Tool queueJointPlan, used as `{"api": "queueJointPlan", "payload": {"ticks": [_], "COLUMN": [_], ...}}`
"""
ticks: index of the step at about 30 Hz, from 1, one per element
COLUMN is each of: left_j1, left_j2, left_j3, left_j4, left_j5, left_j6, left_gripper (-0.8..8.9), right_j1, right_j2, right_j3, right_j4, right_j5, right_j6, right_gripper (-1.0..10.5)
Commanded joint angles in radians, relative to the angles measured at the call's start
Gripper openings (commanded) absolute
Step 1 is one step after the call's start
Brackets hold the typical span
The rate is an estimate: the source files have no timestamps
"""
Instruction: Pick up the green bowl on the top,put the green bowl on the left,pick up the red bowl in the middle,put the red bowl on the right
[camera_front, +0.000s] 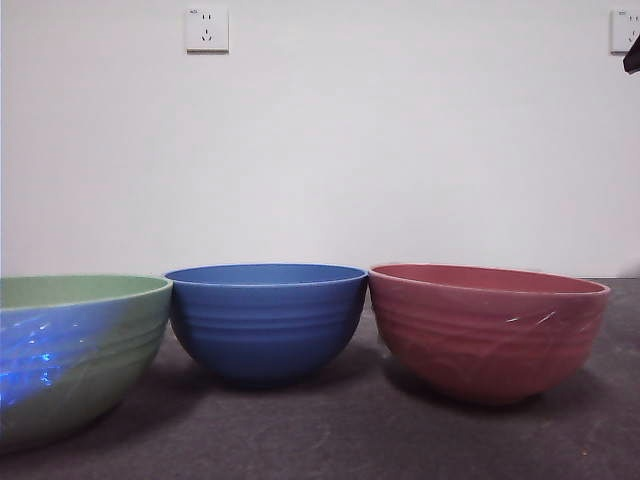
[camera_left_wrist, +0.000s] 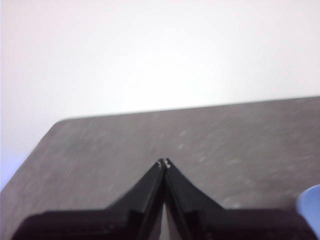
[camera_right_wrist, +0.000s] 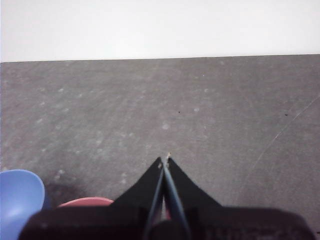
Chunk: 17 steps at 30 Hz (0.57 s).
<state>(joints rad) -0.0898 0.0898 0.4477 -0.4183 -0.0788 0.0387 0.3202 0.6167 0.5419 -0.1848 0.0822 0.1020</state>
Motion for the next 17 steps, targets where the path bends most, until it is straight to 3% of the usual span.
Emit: {"api": "queueJointPlan", "payload": {"ticks": [1, 8, 17], "left_j1": [0.046, 0.072, 0.072], "left_j2": [-0.042, -0.070, -0.074], "left_j3": [-0.127, -0.356, -0.423], "left_j4": [0.071, 0.183, 0.178], "left_j5": [0.005, 0.005, 0.021], "left_j6": [0.013, -0.010, -0.080], "left_gripper": [-0.04, -0.04, -0.04], "right_j1": [0.000, 0.001, 0.001], "right_j2": [-0.001, 0.000, 0.000], "right_j3": [-0.005, -0.005, -0.005], "right_j4": [0.001, -0.001, -0.007], "right_j5": [0.003, 0.002, 0.002], "right_j6": [0.013, 0.013, 0.013], "right_gripper": [-0.2, -0.2, -0.2]}}
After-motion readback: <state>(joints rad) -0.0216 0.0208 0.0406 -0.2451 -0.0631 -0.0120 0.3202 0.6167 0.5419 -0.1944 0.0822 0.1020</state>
